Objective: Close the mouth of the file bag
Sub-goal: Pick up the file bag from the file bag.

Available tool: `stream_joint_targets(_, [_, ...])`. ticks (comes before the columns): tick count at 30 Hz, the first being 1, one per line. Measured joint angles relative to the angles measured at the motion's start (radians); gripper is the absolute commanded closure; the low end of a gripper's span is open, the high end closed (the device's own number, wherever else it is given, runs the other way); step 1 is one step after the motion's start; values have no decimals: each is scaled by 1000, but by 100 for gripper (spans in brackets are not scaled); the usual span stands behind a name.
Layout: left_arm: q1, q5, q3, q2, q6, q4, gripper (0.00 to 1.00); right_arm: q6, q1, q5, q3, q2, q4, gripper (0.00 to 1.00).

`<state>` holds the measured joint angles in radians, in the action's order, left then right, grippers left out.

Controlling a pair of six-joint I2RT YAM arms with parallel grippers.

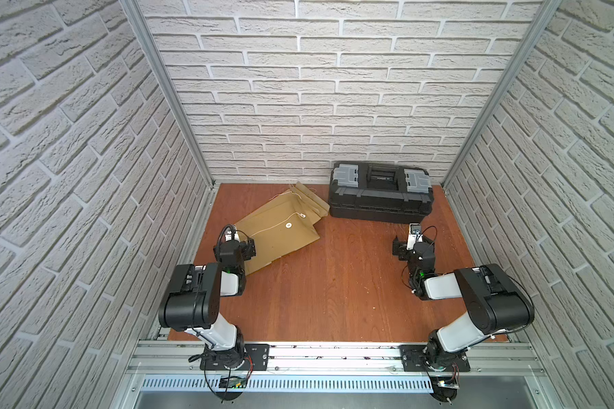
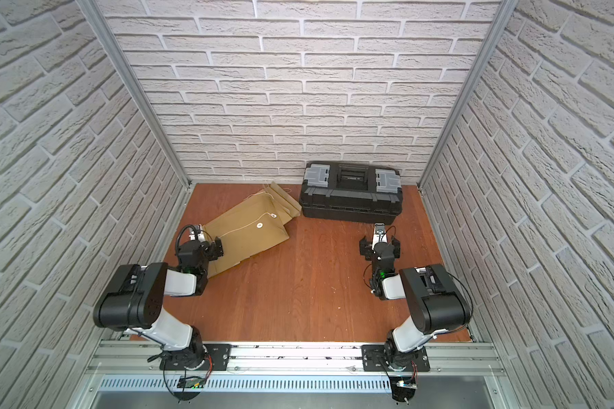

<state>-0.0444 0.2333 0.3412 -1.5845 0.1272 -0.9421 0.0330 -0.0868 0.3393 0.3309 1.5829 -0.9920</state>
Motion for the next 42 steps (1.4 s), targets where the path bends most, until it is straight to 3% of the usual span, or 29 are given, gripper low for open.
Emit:
stream_joint_targets(34, [0, -12, -1, 16, 0, 9, 2, 0, -4, 24, -8, -21, -3, 0])
stream_joint_targets(38, [74, 70, -12, 138, -32, 62, 2, -18, -36, 109, -1, -181, 130, 0])
stream_joint_targets(42, [204, 169, 25, 322, -53, 227, 2, -80, -85, 171, 137, -381, 484, 0])
